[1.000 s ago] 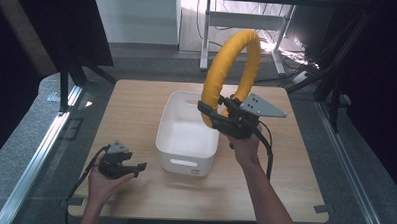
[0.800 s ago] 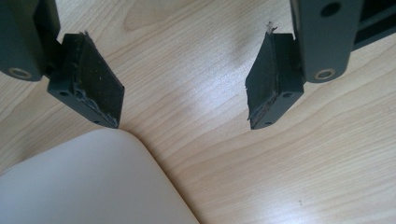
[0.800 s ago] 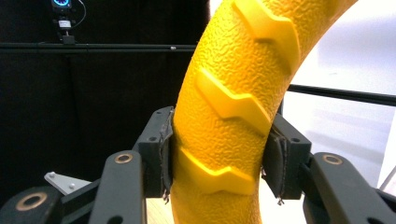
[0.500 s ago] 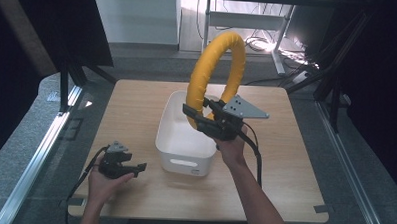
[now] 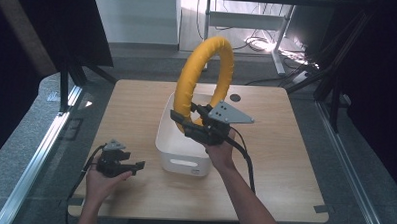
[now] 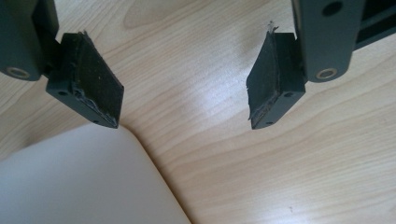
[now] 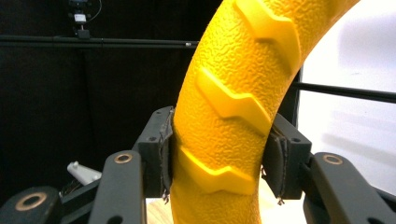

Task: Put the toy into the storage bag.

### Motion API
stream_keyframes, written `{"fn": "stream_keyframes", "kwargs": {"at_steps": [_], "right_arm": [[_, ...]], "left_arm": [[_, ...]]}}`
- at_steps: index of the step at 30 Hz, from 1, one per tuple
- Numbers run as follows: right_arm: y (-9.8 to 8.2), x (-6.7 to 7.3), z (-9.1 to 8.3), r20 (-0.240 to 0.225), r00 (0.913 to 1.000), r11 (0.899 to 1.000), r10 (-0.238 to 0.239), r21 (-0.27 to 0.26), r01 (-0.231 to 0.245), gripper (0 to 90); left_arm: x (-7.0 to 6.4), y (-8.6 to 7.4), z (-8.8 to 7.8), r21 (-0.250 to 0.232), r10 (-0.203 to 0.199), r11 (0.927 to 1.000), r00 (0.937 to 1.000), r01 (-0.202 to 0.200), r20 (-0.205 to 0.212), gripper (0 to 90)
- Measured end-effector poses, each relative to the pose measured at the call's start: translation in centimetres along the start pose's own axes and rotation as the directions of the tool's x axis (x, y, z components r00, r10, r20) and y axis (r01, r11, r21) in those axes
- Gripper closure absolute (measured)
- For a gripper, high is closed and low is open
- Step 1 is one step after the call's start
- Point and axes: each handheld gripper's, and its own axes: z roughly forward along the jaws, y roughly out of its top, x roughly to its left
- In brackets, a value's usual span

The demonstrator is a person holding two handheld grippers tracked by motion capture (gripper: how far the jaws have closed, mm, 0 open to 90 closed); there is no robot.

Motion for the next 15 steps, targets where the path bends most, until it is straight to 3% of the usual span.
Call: {"fn": "stream_keyframes", "kwargs": {"at_steps": [7,15], "right_arm": [[-1.0,0.8,1.0,-0.005,1.0000,1.000,-0.009,0.018,0.009,50.1],[-1.7,1.2,1.8,-0.018,0.9998,1.000,-0.002,0.031,0.003,50.0]], "left_arm": [[0.2,2.4,-1.6,-0.034,-0.007,0.9994,1.0000,0.007,0.001,27.5],[-0.2,3.8,-2.1,-0.021,0.028,0.9994,0.9993,-0.028,0.024,27.5]]}}
